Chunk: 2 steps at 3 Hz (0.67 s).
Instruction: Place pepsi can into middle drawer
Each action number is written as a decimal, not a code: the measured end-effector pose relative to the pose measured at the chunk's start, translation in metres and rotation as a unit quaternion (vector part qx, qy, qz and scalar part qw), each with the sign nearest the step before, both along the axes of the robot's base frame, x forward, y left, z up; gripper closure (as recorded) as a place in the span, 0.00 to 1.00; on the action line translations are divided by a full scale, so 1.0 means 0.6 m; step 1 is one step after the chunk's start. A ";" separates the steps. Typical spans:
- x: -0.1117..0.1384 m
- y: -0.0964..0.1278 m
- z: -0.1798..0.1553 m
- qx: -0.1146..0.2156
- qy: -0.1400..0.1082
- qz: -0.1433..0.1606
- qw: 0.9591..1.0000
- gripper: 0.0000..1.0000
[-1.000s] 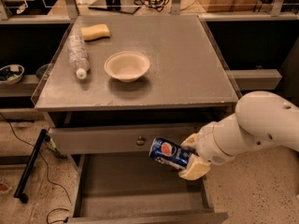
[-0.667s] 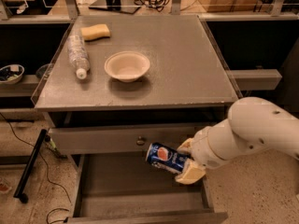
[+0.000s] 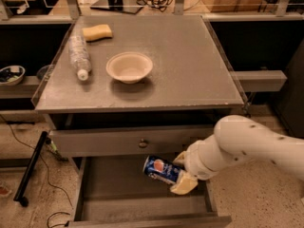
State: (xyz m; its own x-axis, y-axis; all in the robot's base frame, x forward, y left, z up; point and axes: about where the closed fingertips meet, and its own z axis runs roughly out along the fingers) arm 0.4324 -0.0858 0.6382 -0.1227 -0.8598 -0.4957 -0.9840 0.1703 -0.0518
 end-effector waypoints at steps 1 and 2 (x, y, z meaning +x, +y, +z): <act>0.007 0.010 -0.052 -0.003 0.022 -0.002 1.000 1.00; 0.009 0.026 -0.088 -0.003 0.040 0.000 0.999 1.00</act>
Offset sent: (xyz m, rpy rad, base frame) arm 0.0096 0.0249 -0.0780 -0.0034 0.1224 0.0019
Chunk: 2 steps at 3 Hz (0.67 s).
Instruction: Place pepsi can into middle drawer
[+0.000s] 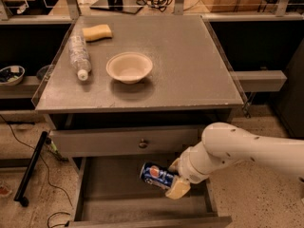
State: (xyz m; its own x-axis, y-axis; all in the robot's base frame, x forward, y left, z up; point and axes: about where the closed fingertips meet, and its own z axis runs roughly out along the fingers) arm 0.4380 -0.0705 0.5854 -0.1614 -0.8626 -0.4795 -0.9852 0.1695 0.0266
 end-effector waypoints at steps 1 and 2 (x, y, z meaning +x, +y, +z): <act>0.000 0.000 0.000 0.000 0.000 0.000 1.000 1.00; 0.002 0.013 -0.032 -0.013 -0.006 -0.014 1.000 1.00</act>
Offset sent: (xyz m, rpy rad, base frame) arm 0.0026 0.0147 -0.0373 -0.0422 -0.0195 -0.0593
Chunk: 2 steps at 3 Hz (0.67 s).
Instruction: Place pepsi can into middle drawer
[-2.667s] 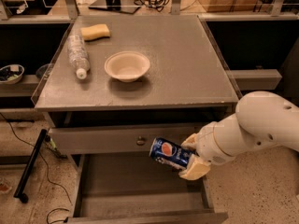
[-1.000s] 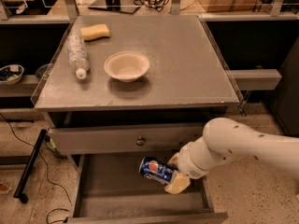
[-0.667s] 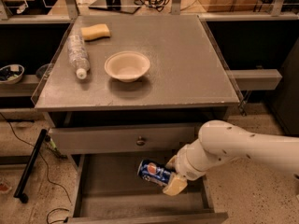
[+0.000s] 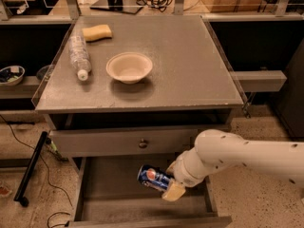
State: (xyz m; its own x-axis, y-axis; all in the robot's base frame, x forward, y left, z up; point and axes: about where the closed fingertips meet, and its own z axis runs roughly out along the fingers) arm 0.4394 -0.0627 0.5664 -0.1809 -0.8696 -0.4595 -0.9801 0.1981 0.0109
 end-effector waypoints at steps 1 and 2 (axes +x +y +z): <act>0.007 0.026 -0.061 -0.014 0.015 -0.011 1.000 1.00; 0.007 0.029 -0.067 -0.016 0.016 -0.009 1.000 1.00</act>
Offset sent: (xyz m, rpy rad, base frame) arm 0.0070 0.0241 -0.0623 -0.0328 0.0700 -0.0321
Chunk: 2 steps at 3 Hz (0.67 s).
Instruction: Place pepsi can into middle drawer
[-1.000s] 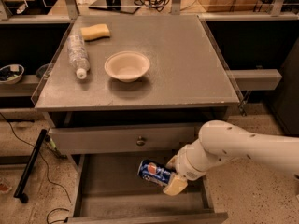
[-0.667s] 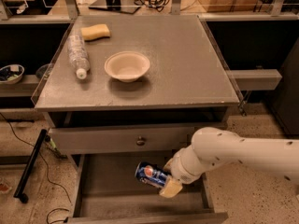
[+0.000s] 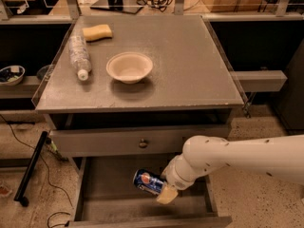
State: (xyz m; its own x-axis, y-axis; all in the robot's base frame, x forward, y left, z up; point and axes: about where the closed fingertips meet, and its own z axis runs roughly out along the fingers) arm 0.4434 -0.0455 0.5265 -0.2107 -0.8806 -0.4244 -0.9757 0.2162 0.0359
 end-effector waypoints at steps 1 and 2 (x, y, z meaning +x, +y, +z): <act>0.006 0.009 -0.027 -0.016 0.002 0.004 1.000 1.00; 0.011 0.013 -0.046 -0.025 0.005 0.004 1.000 1.00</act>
Offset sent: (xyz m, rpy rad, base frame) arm 0.0112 0.0101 -0.0411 -0.0739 0.0142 0.0047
